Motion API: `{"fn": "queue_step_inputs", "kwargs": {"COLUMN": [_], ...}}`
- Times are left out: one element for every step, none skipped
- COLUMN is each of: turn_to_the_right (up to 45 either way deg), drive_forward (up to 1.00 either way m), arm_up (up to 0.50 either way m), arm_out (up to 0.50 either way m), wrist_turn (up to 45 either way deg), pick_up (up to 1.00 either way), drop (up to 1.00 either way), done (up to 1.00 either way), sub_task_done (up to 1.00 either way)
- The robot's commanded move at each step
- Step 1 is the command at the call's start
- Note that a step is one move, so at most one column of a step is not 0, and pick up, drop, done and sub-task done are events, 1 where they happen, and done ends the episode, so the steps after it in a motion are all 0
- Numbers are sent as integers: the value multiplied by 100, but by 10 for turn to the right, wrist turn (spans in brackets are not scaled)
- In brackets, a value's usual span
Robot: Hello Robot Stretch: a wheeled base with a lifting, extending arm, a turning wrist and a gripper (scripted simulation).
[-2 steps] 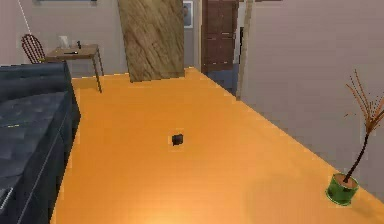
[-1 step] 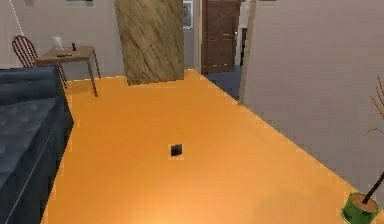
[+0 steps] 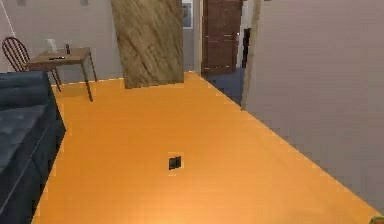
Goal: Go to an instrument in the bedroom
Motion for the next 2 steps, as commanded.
{"fn": "queue_step_inputs", "kwargs": {"turn_to_the_right": [-210, 0], "drive_forward": [0, 100], "arm_up": [0, 0], "arm_out": [0, 0], "wrist_turn": [0, 0], "pick_up": [0, 0], "drop": [0, 0], "done": [0, 0], "sub_task_done": [0, 0]}}
